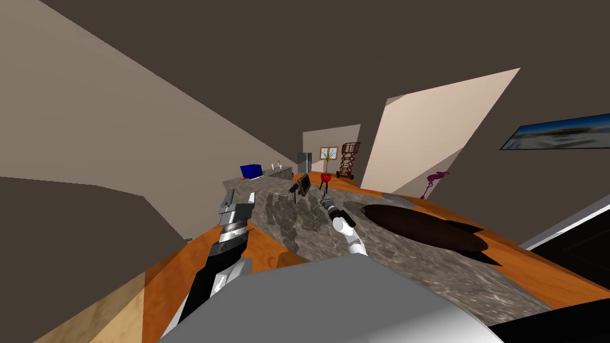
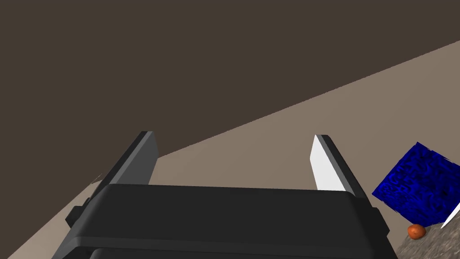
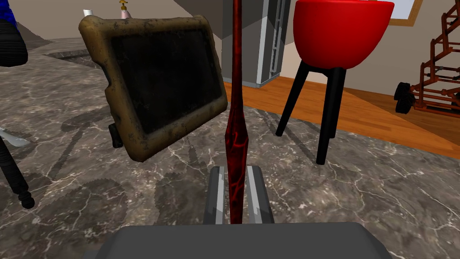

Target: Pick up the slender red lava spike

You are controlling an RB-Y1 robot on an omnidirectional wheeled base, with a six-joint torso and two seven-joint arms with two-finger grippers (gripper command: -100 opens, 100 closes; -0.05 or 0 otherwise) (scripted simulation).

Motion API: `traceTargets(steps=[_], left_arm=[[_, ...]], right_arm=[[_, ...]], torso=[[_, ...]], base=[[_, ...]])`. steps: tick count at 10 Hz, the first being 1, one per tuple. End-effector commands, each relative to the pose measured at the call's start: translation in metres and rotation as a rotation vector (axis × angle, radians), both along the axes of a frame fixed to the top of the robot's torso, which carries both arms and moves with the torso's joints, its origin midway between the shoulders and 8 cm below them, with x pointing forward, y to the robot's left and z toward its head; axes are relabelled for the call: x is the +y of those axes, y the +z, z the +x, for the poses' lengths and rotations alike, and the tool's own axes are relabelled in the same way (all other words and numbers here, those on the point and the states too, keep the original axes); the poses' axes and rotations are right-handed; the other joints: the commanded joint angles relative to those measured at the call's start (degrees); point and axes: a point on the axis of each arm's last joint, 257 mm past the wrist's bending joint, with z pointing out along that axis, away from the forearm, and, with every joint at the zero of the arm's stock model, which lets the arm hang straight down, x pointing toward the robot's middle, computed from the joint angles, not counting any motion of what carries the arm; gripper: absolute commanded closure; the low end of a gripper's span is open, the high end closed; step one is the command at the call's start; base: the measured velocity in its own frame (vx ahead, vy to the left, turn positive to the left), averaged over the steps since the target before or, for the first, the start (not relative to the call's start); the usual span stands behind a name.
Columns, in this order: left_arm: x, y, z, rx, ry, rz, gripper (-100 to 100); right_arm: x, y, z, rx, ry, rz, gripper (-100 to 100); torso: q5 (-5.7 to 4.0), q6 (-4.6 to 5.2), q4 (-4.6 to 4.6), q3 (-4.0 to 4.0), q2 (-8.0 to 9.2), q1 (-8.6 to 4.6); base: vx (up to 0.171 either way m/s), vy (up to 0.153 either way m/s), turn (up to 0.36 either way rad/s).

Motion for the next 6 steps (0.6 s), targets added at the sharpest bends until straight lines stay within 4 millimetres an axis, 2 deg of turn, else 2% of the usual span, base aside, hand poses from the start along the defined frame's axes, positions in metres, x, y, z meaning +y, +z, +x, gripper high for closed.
traceTargets(steps=[1,2,3,4,5,6], left_arm=[[0.0,0.0,0.0,0.0,0.0,0.0,0],[0.0,0.0,0.0,0.0,0.0,0.0,0],[0.0,0.0,0.0,0.0,0.0,0.0,0],[0.0,0.0,0.0,0.0,0.0,0.0,0],[0.0,0.0,0.0,0.0,0.0,0.0,0],[0.0,0.0,0.0,0.0,0.0,0.0,0]], right_arm=[[0.001,0.015,-0.004,-0.025,0.0,-0.003,100],[0.003,0.003,-0.017,0.008,0.008,-0.004,100],[-0.001,0.007,-0.022,-0.001,0.002,-0.006,100],[0.0,0.023,-0.022,-0.032,0.002,-0.008,100],[0.001,0.014,-0.022,-0.015,0.002,-0.006,100],[0.001,0.016,-0.022,-0.019,0.003,-0.007,0]], torso=[[0.0,0.0,0.0,0.0,0.0,0.0],[0.02,-0.04,0.06,0.07,0.09,0.03],[0.01,-0.01,0.02,0.04,0.05,0.04],[0.01,0.0,0.01,0.02,0.02,0.04],[0.04,-0.03,0.07,0.07,0.09,0.05],[0.01,-0.03,0.05,0.1,0.16,0.01]], base=[[0.022,0.01,-0.002],[0.053,0.012,-0.033],[0.066,0.021,-0.027],[0.03,0.015,-0.014],[0.002,0.004,-0.011],[0.0,0.0,0.0]])
